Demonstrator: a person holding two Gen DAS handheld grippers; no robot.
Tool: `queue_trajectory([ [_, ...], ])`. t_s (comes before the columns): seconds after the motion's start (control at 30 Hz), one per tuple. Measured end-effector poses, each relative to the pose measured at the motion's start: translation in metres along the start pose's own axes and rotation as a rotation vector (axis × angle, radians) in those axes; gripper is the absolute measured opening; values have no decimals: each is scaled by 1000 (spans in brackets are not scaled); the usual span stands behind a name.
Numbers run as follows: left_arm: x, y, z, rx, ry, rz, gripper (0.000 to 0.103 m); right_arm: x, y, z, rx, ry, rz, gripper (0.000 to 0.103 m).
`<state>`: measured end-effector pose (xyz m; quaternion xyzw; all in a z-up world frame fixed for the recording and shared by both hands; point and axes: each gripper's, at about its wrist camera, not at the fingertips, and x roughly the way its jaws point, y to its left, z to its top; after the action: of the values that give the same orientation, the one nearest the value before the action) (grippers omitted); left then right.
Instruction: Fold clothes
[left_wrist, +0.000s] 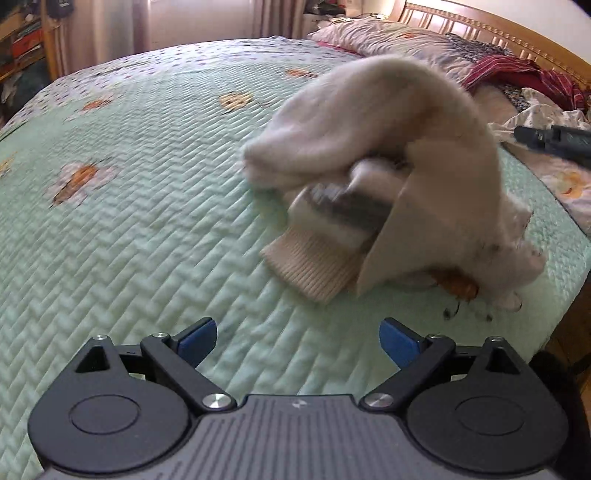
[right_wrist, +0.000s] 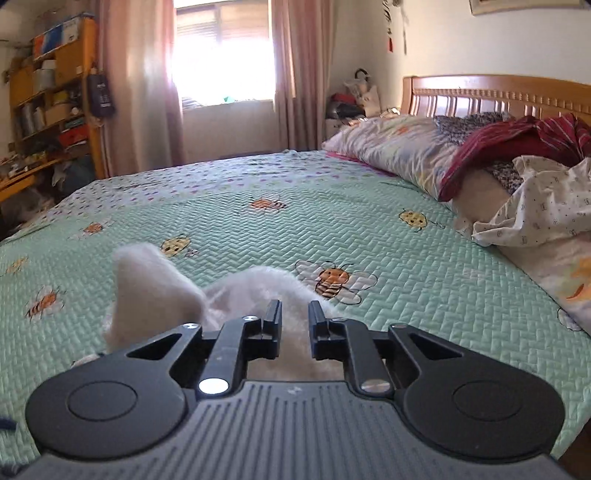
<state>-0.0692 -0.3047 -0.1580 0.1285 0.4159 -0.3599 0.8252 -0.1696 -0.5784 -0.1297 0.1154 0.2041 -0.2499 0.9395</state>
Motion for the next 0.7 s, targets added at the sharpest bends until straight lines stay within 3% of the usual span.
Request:
queue_trajectory([
  [0.07, 9, -4, 9, 12, -7, 16, 95, -8, 10, -4, 54, -15, 83, 67],
  [0.13, 19, -6, 15, 17, 4, 57, 95, -8, 36, -7, 32, -34, 143, 88],
  [0.23, 27, -6, 11, 1, 32, 57, 95, 5, 81, -14, -87, -19, 173, 88],
  [0.33, 28, -3, -2, -2, 54, 57, 95, 26, 120, -33, -233, 60, 168, 88],
  [0.5, 35, 15, -23, -58, 104, 68, 95, 38, 138, -50, -383, 91, 152, 88],
  [0.53, 34, 15, -24, -62, 104, 69, 95, 39, 137, -52, -404, 84, 157, 85],
  [0.63, 28, 15, -21, -58, 89, 59, 95, 48, 106, -30, -289, 114, 160, 19],
  [0.7, 21, 14, -19, -52, 69, 47, 95, 44, 70, -18, -188, 104, 115, 18],
])
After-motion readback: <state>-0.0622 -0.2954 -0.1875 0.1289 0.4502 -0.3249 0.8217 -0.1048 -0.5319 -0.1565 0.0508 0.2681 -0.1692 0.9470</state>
